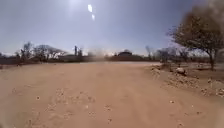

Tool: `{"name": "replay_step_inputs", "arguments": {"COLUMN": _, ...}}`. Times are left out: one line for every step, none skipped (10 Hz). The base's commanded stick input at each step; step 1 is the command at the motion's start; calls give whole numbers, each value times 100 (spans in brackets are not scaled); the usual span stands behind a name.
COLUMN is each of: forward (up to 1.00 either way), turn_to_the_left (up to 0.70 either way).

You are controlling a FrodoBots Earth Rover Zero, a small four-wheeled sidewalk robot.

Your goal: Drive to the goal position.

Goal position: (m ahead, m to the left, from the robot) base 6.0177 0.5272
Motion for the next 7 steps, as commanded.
{"name": "replay_step_inputs", "arguments": {"forward": 100, "turn_to_the_left": 0}}
{"name": "replay_step_inputs", "arguments": {"forward": 100, "turn_to_the_left": 0}}
{"name": "replay_step_inputs", "arguments": {"forward": 100, "turn_to_the_left": 0}}
{"name": "replay_step_inputs", "arguments": {"forward": 100, "turn_to_the_left": 0}}
{"name": "replay_step_inputs", "arguments": {"forward": 100, "turn_to_the_left": 0}}
{"name": "replay_step_inputs", "arguments": {"forward": 100, "turn_to_the_left": 0}}
{"name": "replay_step_inputs", "arguments": {"forward": 100, "turn_to_the_left": 0}}
